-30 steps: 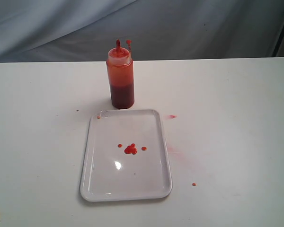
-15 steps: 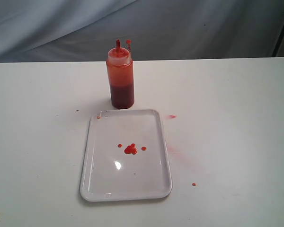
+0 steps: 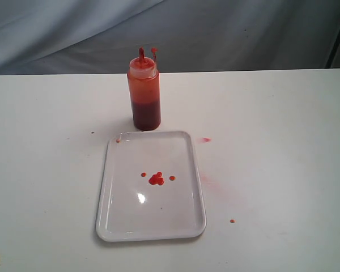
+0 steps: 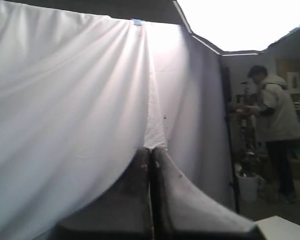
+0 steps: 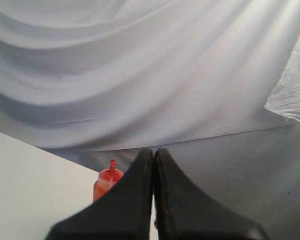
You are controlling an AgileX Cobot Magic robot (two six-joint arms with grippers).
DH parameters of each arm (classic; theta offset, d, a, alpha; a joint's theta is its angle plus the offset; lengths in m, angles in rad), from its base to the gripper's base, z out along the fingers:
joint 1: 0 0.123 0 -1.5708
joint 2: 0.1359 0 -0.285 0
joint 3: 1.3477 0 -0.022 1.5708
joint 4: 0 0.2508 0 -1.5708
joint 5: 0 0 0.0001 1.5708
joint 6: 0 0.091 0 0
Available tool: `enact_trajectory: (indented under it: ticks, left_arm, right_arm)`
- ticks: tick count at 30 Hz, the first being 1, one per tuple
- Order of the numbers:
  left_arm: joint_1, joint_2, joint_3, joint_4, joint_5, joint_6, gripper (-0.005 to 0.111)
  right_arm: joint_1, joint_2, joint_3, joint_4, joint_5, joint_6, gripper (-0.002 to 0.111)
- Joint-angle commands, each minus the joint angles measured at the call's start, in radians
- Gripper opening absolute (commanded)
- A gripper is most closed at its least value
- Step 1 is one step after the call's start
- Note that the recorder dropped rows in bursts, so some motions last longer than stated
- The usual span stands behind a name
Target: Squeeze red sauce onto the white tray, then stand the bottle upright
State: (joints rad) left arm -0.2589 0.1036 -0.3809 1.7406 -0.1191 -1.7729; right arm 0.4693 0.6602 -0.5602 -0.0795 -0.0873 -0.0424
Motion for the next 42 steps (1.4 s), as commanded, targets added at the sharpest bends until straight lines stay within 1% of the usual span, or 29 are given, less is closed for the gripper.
enact_trajectory:
  ticks: [1,2,6,12,15,22,23,24,26,27,28,30,31,34,35,40,42]
  left_arm:
    - [0.031,-0.104,0.139,-0.002,0.08,-0.044,0.0]
    - [0.035,-0.104,0.153,-0.002,0.082,-0.044,0.0]
    - [0.051,-0.077,0.197,-0.002,0.106,-0.137,0.0]
    - [0.051,-0.074,0.204,-0.011,0.119,-0.141,0.0]
    - [0.051,-0.074,0.204,-0.062,0.119,-0.141,0.0]
    - [0.051,-0.074,0.204,-0.075,0.119,-0.127,0.0]
    - [0.051,-0.074,0.204,-0.147,0.131,-0.075,0.0]
    - [0.051,-0.074,0.204,-0.254,0.15,0.045,0.0]
    - [0.051,-0.074,0.204,-0.675,0.215,0.416,0.0]
    - [0.051,-0.074,0.204,-0.835,0.244,0.584,0.0]
    - [0.051,-0.074,0.204,-1.054,0.286,0.83,0.0]
    - [0.051,-0.074,0.204,-1.283,0.324,1.131,0.0]
    - [0.051,-0.076,0.204,-1.411,0.331,1.316,0.0]
    - [0.051,-0.076,0.211,-1.618,0.329,1.58,0.0]
    - [0.051,-0.076,0.216,-1.647,0.322,1.612,0.0]
    - [0.051,-0.076,0.309,-1.664,0.318,1.624,0.0]
    - [0.051,-0.076,0.354,-1.664,0.296,1.624,0.0]
  right_arm:
    - [-0.005,-0.004,0.004,0.006,-0.008,0.001,0.0]
    - [-0.005,-0.004,0.004,0.006,0.0,0.001,0.0]
    - [-0.005,-0.003,0.004,0.006,-0.016,0.001,0.0]
    - [-0.005,-0.003,0.004,0.006,-0.013,0.001,0.0]
    - [-0.005,-0.003,0.004,0.006,-0.013,0.001,0.0]
    - [-0.005,-0.003,0.004,0.006,-0.013,0.001,0.0]
    - [-0.005,-0.003,0.004,0.006,-0.013,0.001,0.0]
    - [-0.005,-0.003,0.004,0.006,-0.013,0.001,0.0]
    - [-0.005,-0.003,0.004,0.006,-0.013,0.001,0.0]
    - [-0.005,-0.003,0.004,0.006,-0.013,0.001,0.0]
    - [-0.005,-0.003,0.004,0.006,-0.013,0.001,0.0]
    - [-0.005,-0.003,0.004,0.006,-0.013,0.001,0.0]
    - [-0.005,-0.003,0.004,0.006,-0.013,0.001,0.0]
    - [-0.005,-0.003,0.004,0.006,-0.013,0.001,0.0]
    - [-0.005,-0.003,0.004,0.006,-0.013,0.001,0.0]
    - [-0.005,-0.003,0.004,0.006,-0.013,0.001,0.0]
    - [-0.005,-0.003,0.004,0.006,-0.013,0.001,0.0]
